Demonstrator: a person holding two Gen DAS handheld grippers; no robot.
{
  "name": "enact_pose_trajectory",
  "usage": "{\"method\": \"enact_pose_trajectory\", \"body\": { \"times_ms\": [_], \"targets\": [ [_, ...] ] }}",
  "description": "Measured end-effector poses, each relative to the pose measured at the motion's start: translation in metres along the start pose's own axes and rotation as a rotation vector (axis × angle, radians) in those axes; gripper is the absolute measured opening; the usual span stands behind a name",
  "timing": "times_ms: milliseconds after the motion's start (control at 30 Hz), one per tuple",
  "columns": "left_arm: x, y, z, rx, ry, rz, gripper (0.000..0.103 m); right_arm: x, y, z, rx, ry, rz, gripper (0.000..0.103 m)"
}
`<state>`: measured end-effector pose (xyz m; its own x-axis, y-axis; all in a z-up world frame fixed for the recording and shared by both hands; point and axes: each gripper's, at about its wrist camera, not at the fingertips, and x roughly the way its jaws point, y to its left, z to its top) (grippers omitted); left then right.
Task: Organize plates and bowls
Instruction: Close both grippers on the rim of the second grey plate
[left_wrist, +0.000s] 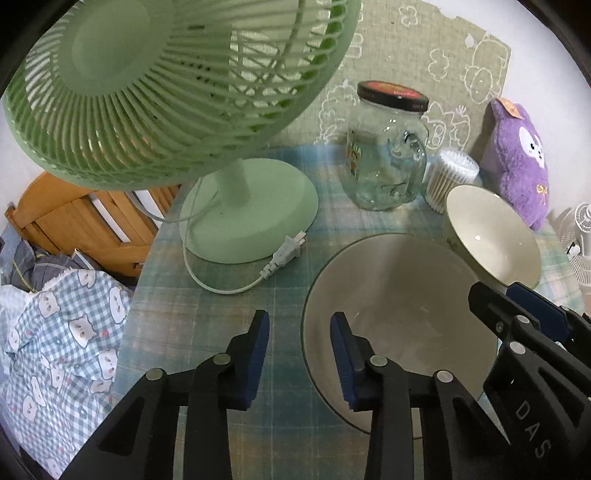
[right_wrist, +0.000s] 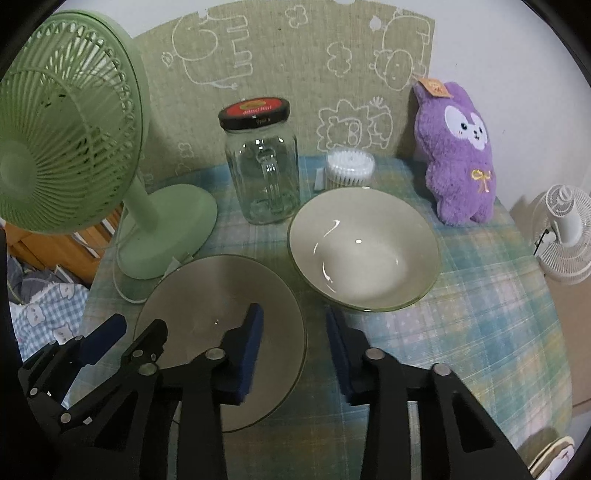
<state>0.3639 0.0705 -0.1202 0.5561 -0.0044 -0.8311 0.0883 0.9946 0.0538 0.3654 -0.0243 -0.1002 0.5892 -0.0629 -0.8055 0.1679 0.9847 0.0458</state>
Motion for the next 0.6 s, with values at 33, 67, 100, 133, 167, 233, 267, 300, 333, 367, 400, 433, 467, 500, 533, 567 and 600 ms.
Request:
{"method": "enact_pose_trajectory", "body": {
  "times_ms": [33,67,100,133,167,233,267,300,333,367,400,433,467,500,533,567,600],
  "targets": [
    [0.002,0.001,0.000,-0.002,0.007,-0.002,0.031,0.001,0.000,0.000,-0.001,0.002,0.000,0.036],
    [0.003,0.001,0.000,-0.004,0.012,-0.003,0.028,0.003,0.000,0.000,0.000,0.005,0.000,0.035],
    [0.005,0.001,-0.001,-0.005,0.019,0.000,0.027,0.005,0.000,0.000,0.001,0.008,0.002,0.031],
    [0.007,0.001,-0.001,-0.002,0.026,-0.003,0.025,0.006,0.000,0.000,0.003,0.013,0.003,0.029],
    [0.008,0.001,-0.001,0.001,0.027,-0.008,0.024,0.008,0.000,0.000,0.005,0.021,0.005,0.027],
    [0.009,-0.001,0.000,0.008,0.029,-0.012,0.022,0.012,-0.001,0.000,0.007,0.027,0.008,0.027],
    [0.010,-0.002,0.000,0.014,0.028,-0.012,0.020,0.013,-0.001,0.000,0.006,0.028,0.006,0.026],
    [0.010,-0.003,0.000,0.021,0.026,-0.012,0.019,0.014,0.000,0.001,0.003,0.030,0.005,0.021],
    [0.010,-0.005,0.000,0.028,0.024,-0.012,0.018,0.016,0.000,0.001,-0.002,0.034,0.001,0.019],
    [0.009,-0.006,0.000,0.035,0.021,-0.013,0.017,0.017,0.000,0.001,-0.005,0.036,-0.002,0.018],
    [0.010,-0.006,0.000,0.038,0.020,-0.015,0.016,0.018,0.001,0.001,-0.007,0.037,-0.002,0.018],
    [0.010,-0.006,0.001,0.044,0.021,-0.016,0.015,0.019,0.000,0.001,-0.006,0.042,0.003,0.018],
    [0.011,-0.007,0.001,0.047,0.020,-0.017,0.014,0.021,0.000,0.002,-0.004,0.045,0.004,0.018],
    [0.010,-0.008,0.002,0.050,0.020,-0.017,0.014,0.022,0.000,0.002,-0.002,0.047,0.005,0.018],
    [0.011,-0.008,0.002,0.056,0.020,-0.016,0.013,0.024,0.000,0.002,-0.002,0.051,0.007,0.018],
    [0.011,-0.009,0.002,0.059,0.019,-0.014,0.013,0.025,0.001,0.002,-0.002,0.053,0.008,0.017],
    [0.011,-0.009,0.002,0.060,0.018,-0.013,0.013,0.026,0.001,0.002,-0.001,0.056,0.009,0.017]
  ]
}}
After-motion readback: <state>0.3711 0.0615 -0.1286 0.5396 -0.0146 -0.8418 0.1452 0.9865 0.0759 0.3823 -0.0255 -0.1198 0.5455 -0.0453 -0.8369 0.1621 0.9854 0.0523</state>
